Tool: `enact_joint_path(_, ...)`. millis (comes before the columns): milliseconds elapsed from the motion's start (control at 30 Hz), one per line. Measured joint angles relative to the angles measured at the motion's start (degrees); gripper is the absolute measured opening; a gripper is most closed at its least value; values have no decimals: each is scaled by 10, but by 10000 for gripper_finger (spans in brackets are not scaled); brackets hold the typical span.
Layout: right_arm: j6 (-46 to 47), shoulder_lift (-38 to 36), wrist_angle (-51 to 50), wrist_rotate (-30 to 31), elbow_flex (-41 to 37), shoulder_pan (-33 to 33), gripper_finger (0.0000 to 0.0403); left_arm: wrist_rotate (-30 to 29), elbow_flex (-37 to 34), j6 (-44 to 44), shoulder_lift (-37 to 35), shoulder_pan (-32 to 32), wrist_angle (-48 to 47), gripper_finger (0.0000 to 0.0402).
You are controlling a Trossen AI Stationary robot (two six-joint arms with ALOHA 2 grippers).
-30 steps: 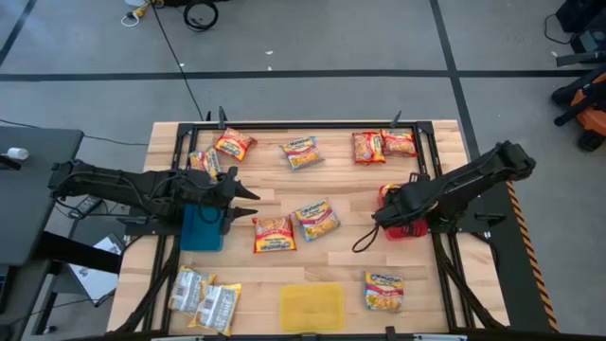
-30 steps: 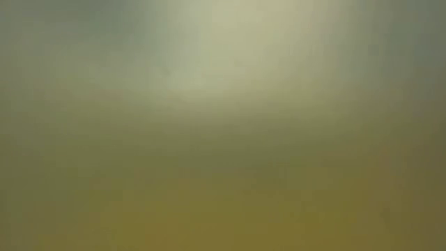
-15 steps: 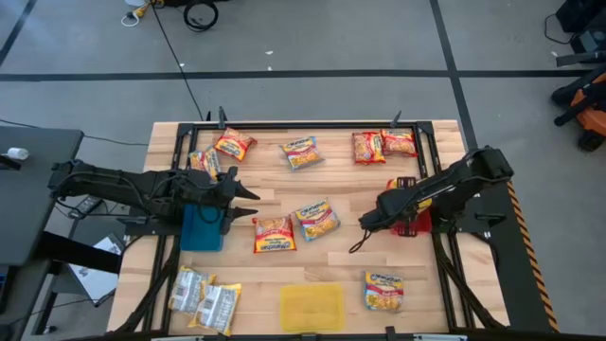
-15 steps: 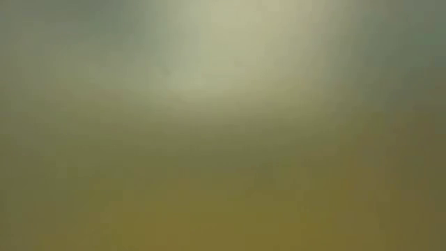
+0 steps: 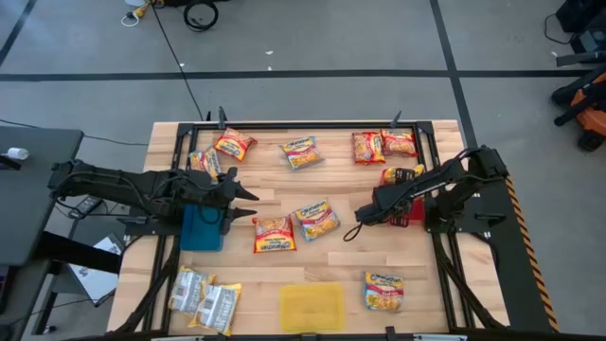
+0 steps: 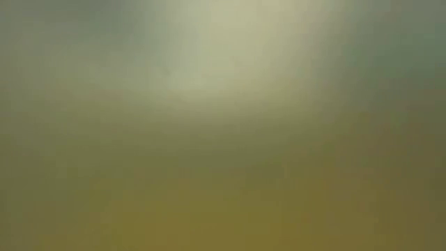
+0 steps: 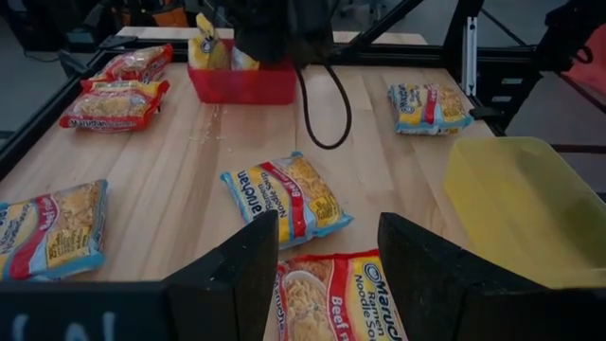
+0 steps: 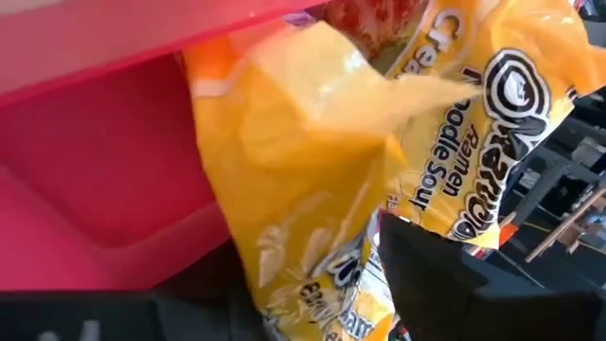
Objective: Sort Maruchan noodles
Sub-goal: Put the yellow noodle pack into the red bin
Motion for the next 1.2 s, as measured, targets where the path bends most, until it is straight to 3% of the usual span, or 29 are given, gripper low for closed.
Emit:
enact_joint_path(233,43,-2,-75,44,11,0,232,0,0,-3,0,0,-2,185)
enact_joint_path(467,76,-27,-56,76,16,-4,232,0,0,-4,0,0,-2,185)
enact_joint_path(733,90,-28,-74,56,21,-9,232,0,0,-10,0,0,-4,185)
enact_joint_path(1200,93,-28,-72,58,176,34,232,0,0,2,0,-3,-15,185)
